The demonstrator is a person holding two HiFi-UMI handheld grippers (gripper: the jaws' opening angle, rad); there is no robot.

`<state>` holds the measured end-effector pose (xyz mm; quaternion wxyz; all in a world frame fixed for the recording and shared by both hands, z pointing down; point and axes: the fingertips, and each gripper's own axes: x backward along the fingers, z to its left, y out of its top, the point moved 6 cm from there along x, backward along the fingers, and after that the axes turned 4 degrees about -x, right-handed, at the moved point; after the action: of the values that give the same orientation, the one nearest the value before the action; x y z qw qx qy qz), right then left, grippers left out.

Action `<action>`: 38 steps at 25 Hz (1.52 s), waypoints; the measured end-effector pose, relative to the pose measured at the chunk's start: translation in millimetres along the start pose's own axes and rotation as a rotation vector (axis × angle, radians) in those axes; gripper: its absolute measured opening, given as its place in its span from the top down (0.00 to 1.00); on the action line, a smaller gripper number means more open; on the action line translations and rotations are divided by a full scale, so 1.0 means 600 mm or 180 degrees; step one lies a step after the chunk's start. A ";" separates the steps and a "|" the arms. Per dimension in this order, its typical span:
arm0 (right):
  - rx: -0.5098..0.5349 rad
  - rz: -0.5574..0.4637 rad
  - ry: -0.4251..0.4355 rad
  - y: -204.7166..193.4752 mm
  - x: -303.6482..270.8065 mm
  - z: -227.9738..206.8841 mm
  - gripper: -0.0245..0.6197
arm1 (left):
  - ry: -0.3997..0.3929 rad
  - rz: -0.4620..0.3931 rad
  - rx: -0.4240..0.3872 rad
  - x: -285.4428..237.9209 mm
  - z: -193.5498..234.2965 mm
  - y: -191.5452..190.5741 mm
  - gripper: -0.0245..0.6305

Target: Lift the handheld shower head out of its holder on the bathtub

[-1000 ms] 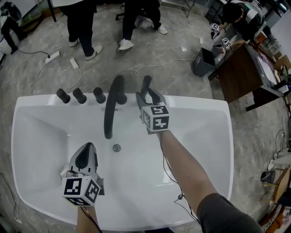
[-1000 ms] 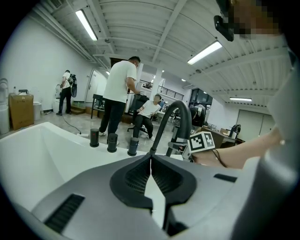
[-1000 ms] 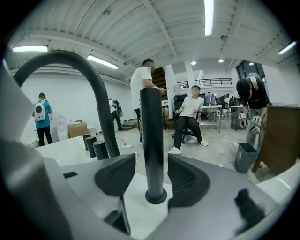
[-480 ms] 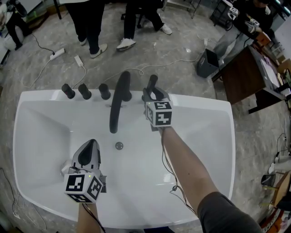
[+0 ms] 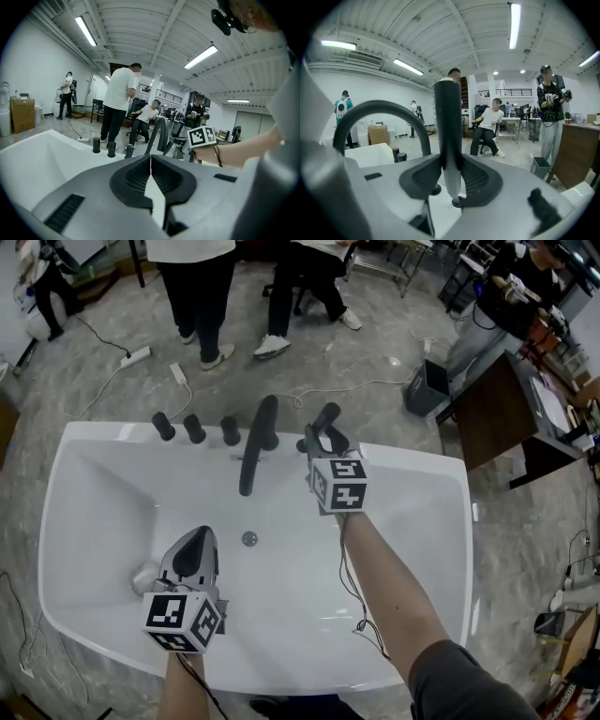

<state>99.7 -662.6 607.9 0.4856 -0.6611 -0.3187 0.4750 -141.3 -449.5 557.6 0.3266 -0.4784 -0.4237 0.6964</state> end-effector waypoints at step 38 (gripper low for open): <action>0.0219 -0.0719 0.0115 0.103 0.770 0.303 0.75 | -0.0320 -0.0423 -0.0282 0.625 -0.190 0.003 0.94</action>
<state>86.5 -213.4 388.3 0.5641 -0.6123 -0.3658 0.4159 -157.1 -95.9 388.8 0.3289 -0.4275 -0.5007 0.6769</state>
